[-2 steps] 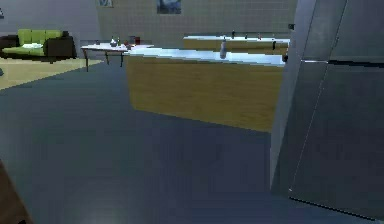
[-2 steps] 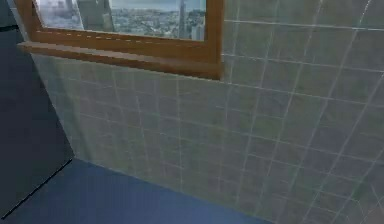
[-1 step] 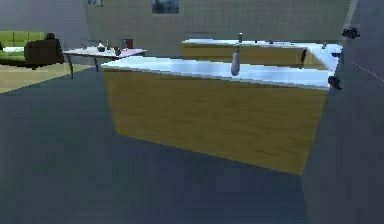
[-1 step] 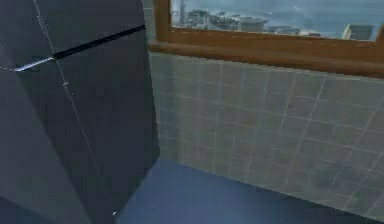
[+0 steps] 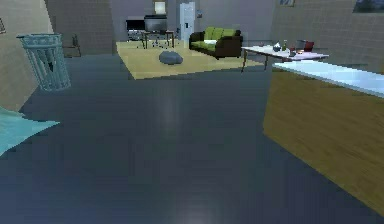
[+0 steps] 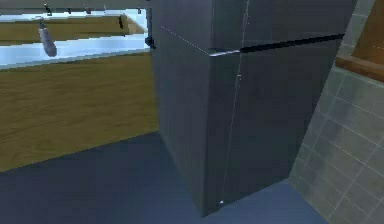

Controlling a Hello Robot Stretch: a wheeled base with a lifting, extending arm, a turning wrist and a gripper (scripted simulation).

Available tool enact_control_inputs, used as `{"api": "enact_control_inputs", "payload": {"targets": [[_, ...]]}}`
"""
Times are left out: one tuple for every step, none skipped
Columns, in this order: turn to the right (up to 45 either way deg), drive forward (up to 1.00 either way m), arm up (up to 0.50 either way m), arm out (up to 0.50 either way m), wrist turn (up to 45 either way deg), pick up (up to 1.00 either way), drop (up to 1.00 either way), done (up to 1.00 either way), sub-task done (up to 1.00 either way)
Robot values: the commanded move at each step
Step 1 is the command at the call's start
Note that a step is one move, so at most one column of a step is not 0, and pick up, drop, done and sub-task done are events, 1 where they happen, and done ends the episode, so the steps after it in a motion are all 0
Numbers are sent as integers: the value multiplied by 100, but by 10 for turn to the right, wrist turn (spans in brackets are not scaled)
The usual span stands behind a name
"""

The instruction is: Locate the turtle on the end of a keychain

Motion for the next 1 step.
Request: {"api": "enact_control_inputs", "payload": {"targets": [[-120, 0, 0, 0, 0, 0, 0, 0, 0]]}}
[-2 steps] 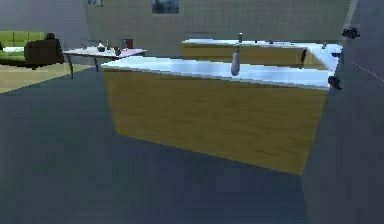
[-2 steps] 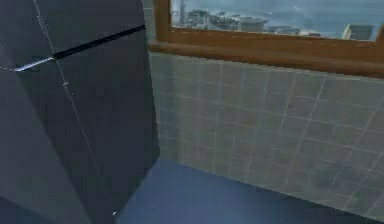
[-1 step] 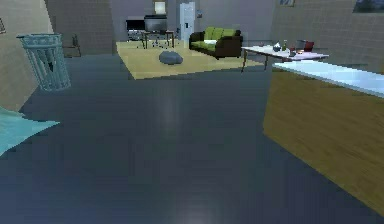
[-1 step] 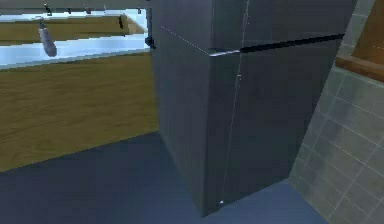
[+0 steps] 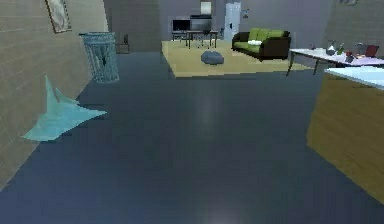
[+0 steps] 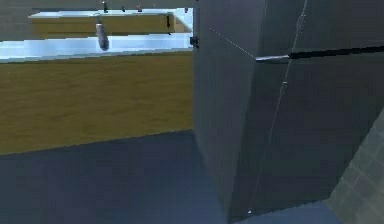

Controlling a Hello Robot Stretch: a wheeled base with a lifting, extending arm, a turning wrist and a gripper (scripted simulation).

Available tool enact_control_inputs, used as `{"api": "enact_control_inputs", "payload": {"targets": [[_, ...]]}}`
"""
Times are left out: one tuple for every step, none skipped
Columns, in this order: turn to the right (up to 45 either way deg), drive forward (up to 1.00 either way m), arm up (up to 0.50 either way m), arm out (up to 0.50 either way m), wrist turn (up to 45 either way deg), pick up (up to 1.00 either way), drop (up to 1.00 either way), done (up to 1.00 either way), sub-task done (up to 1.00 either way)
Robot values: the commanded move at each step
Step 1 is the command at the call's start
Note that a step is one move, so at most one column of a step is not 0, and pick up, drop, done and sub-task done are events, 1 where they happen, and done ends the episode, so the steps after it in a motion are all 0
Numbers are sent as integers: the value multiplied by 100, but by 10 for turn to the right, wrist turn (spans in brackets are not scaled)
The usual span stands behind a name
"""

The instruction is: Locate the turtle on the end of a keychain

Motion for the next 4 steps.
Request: {"api": "enact_control_inputs", "payload": {"targets": [[0, 100, 0, 0, 0, 0, 0, 0, 0], [-30, 0, 0, 0, 0, 0, 0, 0, 0], [0, 100, 0, 0, 0, 0, 0, 0, 0], [0, 100, 0, 0, 0, 0, 0, 0, 0]]}}
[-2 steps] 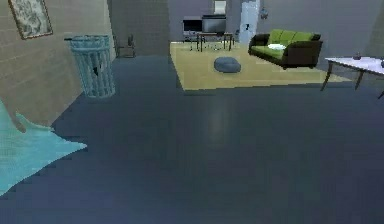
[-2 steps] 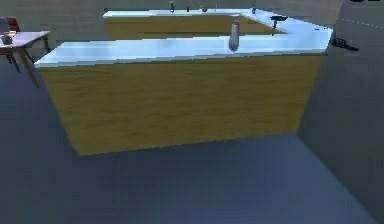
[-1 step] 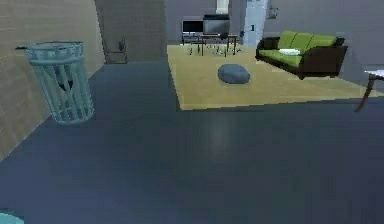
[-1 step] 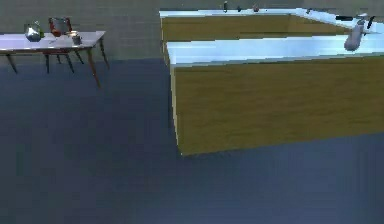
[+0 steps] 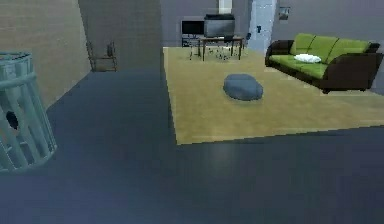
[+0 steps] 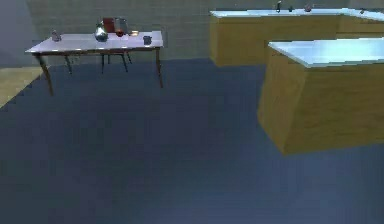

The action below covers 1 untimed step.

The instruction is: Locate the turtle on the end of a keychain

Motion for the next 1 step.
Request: {"api": "enact_control_inputs", "payload": {"targets": [[0, 100, 0, 0, 0, 0, 0, 0, 0]]}}
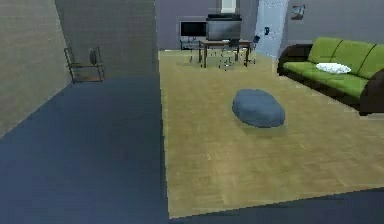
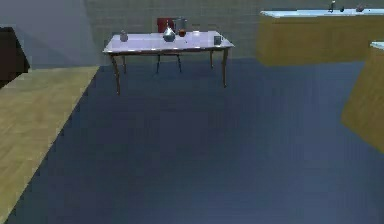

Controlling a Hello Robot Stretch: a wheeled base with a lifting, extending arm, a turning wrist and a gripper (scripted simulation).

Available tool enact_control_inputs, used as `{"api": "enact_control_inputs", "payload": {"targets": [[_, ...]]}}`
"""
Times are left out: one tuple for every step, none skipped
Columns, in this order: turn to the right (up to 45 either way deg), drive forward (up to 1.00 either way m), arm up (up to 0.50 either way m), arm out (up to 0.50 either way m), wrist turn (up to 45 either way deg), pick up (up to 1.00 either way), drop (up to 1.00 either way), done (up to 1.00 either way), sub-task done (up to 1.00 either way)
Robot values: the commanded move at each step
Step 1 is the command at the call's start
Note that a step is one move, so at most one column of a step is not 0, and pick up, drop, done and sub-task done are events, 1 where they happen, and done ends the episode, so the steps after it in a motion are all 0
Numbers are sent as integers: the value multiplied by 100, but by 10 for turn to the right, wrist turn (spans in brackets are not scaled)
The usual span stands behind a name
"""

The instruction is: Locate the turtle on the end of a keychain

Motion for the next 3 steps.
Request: {"api": "enact_control_inputs", "payload": {"targets": [[0, 100, 0, 0, 0, 0, 0, 0, 0], [0, 100, 0, 0, 0, 0, 0, 0, 0], [0, 100, 0, 0, 0, 0, 0, 0, 0]]}}
